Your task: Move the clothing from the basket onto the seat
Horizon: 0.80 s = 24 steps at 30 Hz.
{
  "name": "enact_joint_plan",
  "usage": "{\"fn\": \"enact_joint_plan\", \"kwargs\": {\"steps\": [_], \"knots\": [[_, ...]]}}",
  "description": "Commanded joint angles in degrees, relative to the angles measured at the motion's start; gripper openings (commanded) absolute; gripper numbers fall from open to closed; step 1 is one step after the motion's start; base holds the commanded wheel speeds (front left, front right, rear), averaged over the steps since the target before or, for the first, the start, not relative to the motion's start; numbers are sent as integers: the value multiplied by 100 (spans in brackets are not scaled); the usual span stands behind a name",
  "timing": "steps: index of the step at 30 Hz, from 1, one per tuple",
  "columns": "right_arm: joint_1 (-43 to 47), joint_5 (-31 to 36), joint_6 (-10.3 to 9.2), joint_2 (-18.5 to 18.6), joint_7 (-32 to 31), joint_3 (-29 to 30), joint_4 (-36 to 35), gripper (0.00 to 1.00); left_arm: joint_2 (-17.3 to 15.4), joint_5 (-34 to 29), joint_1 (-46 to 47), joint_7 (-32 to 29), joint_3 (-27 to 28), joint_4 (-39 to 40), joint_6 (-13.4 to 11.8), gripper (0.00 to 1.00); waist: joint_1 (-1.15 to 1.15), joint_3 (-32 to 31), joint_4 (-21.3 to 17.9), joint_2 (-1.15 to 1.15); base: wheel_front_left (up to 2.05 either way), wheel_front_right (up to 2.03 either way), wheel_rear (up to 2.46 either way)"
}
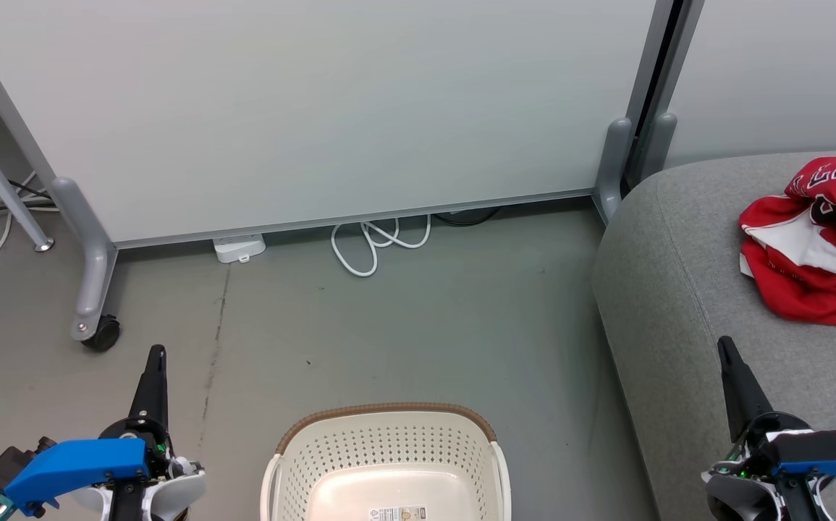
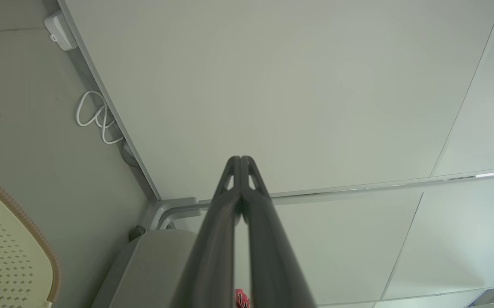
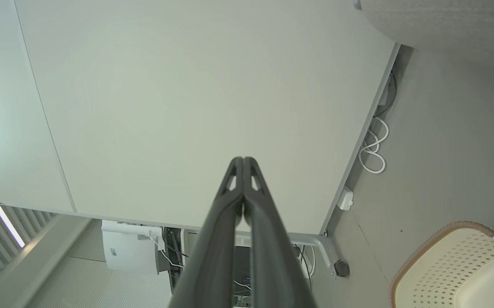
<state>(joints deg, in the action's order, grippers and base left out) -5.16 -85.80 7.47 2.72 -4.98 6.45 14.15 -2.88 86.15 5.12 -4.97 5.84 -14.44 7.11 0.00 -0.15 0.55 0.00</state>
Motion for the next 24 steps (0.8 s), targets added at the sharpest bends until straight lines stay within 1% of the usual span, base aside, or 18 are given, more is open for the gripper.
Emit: {"fn": "enact_joint_plan", "kwargs": {"steps": [1, 16, 24], "knots": [[-106, -94, 4, 26, -25, 11, -24, 0, -1, 70, 105, -32, 30, 39, 56, 0, 0, 1, -2, 0, 0, 0, 0], [-148, -694, 4, 27, -179, 14, -18, 0, 2, 656, 146, -182, 85, 52, 66, 0, 0, 32, -55, 0, 0, 0, 0], [-141, -668, 4, 27, -179, 12, -18, 0, 1, 631, 140, -178, 83, 49, 61, 0, 0, 33, -55, 0, 0, 0, 0]]}}
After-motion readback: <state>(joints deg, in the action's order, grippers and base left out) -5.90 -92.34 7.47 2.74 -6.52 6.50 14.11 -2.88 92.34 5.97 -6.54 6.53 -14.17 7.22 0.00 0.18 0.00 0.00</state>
